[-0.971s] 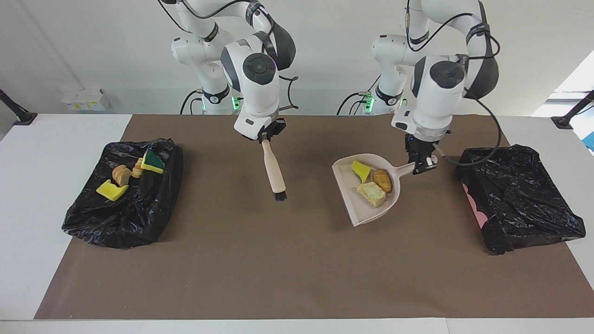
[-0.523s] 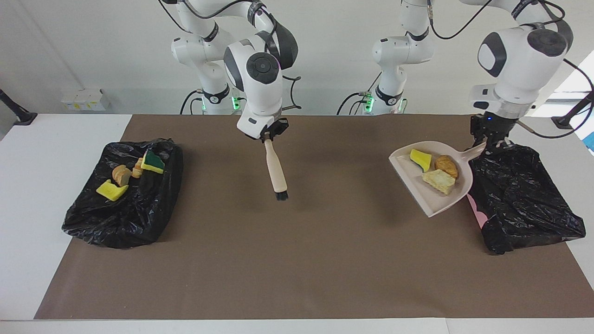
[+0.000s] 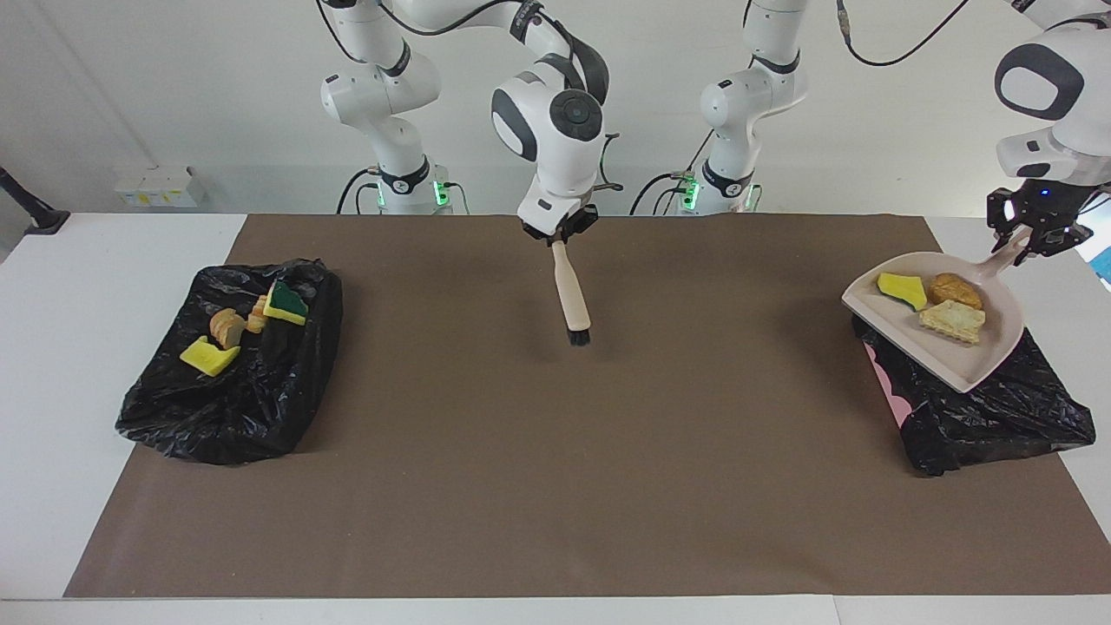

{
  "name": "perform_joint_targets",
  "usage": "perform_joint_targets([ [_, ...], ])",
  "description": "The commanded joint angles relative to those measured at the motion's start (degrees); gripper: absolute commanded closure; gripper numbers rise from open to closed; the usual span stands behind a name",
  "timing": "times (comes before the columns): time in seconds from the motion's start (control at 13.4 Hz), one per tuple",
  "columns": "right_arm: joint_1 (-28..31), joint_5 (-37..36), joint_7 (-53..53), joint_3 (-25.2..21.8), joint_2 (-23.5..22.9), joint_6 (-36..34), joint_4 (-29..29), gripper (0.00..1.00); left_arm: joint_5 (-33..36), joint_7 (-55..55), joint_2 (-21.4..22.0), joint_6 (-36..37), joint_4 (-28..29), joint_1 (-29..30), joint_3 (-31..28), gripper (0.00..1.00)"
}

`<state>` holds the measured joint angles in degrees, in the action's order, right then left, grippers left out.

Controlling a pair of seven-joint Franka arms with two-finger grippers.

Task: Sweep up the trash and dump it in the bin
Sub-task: 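Tip the dustpan into the left bin while the right gripper sets down the brush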

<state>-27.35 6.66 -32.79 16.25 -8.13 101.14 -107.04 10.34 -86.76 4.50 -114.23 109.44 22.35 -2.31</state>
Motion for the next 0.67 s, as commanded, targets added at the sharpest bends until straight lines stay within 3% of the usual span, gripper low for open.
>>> perform_joint_targets([
  [0.0,-3.0,1.9,-5.3,0.1,-1.1,2.3,-1.1,1.0,8.7,-1.3,-1.6,-3.3,-2.6,0.9,0.4,1.0],
  [0.3,-8.0,2.0,-9.8,0.0,-5.1,7.3,-1.2,1.0,19.1,-0.6,-3.4,-10.9,-2.8,3.5,0.3,1.0],
  [0.6,-10.0,2.0,-14.6,0.0,-8.3,12.6,-1.7,1.0,31.5,5.2,-3.1,-11.0,-2.5,2.4,0.3,1.0],
])
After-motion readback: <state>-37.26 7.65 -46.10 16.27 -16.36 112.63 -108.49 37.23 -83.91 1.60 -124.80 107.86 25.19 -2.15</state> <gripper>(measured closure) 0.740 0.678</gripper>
